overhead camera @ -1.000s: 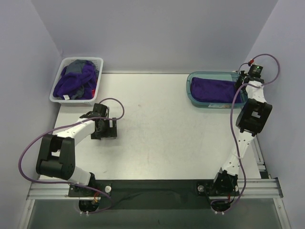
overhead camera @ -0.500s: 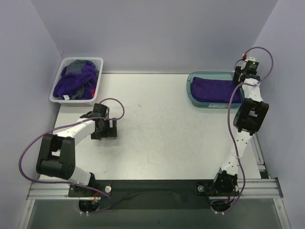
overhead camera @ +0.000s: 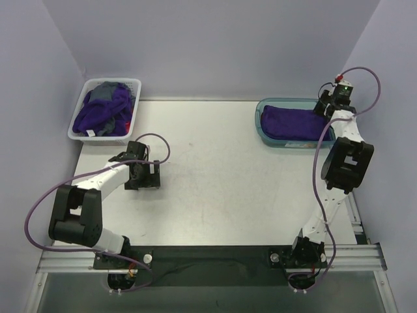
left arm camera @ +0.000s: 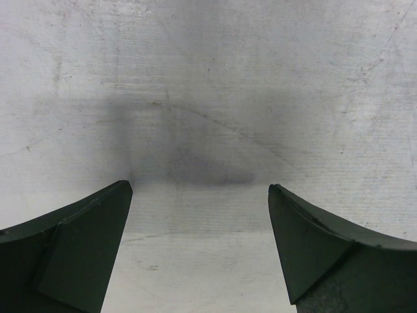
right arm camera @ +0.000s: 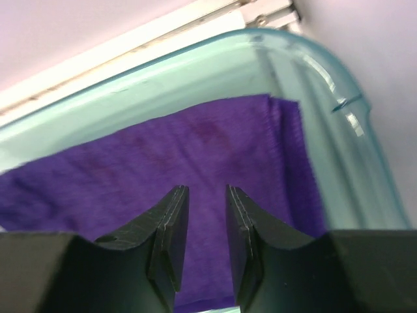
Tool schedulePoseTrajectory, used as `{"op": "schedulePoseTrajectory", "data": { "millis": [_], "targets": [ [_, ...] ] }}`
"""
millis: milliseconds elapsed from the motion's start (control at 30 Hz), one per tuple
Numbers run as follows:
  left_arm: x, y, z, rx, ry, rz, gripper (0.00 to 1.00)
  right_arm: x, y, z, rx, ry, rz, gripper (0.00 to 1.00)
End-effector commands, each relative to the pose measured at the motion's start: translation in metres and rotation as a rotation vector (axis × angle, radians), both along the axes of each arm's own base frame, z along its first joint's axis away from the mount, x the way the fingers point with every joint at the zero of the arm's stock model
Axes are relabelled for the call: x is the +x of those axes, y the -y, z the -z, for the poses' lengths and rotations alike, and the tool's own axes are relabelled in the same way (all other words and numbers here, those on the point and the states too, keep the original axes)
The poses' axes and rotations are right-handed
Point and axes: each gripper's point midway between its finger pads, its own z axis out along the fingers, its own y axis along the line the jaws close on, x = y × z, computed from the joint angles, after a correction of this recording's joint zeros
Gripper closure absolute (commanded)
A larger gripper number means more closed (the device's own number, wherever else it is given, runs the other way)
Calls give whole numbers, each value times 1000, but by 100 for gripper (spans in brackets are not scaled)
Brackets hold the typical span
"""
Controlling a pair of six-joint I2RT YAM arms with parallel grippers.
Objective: Fold and stack the towels
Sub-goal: Neatly place the folded towel into the bin
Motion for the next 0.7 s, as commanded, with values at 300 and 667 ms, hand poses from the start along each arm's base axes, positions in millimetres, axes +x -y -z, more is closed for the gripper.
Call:
{"op": "schedulePoseTrajectory", "data": {
  "millis": [300,667],
  "targets": [
    [20,5,-30,-36,121,8,2,-34,21,45,340,-16,284,72],
    [22,7,-34,-47,131,12,3,-38,40,-4,211,27,279,63]
  ]
}}
